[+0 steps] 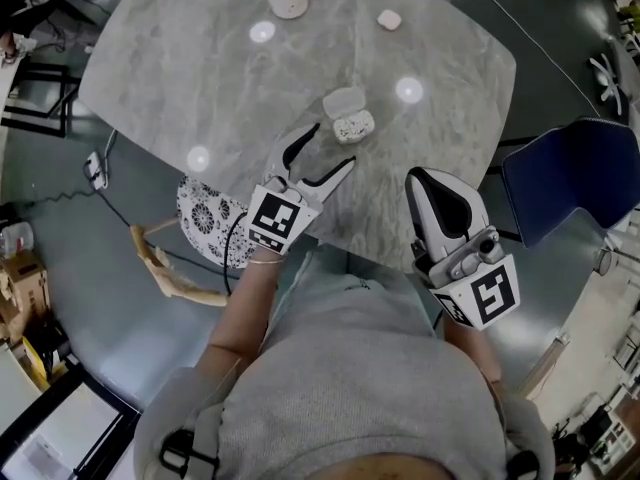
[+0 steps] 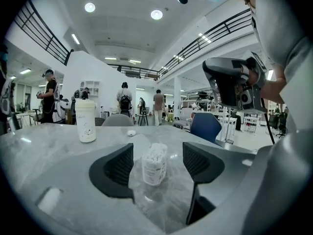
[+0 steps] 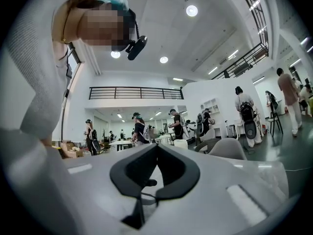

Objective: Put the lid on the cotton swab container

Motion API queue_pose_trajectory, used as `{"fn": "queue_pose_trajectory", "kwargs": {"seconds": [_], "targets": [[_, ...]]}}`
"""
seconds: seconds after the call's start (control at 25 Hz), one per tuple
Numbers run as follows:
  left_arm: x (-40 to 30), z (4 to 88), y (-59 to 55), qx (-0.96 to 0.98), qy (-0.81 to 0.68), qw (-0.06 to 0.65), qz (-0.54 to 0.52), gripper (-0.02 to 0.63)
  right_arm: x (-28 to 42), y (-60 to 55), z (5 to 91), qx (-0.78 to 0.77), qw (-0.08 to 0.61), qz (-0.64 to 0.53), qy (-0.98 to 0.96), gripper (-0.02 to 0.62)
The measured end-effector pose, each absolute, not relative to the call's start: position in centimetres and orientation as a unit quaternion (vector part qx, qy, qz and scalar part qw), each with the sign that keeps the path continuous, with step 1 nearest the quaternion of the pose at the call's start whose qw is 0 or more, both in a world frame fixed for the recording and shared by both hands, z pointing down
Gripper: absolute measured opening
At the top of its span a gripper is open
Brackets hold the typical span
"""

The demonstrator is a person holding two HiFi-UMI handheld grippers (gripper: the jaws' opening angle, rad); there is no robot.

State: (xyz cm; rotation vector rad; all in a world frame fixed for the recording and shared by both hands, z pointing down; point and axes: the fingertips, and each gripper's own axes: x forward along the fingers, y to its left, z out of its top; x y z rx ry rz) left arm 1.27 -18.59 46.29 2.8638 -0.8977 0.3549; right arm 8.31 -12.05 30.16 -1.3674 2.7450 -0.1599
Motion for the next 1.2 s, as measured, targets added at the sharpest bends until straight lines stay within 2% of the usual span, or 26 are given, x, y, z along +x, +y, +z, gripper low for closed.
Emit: {"fn": "queue_pose_trajectory", "kwargs": {"seconds": [0.48, 0.76, 1.2], "targets": [[1.7, 49.0, -20.1, 0.941, -0.300, 0.082, 0.133, 0.337, 9.5, -12.7, 30.3, -0.458, 0.030, -0.052, 0.887, 0.000], [2.1, 50.5, -20.5, 0.940, -0.291, 0.097, 0.151, 0.376, 9.7, -12.8, 30.3, -0.463, 0.029, -0.054, 0.884, 0.000], [3.0, 51.8, -21.1, 0.938, -0.283, 0.116, 0.165, 0.376, 10.3, -12.9, 30.2, -0.469, 0.025, -0.051, 0.881, 0.000]]}}
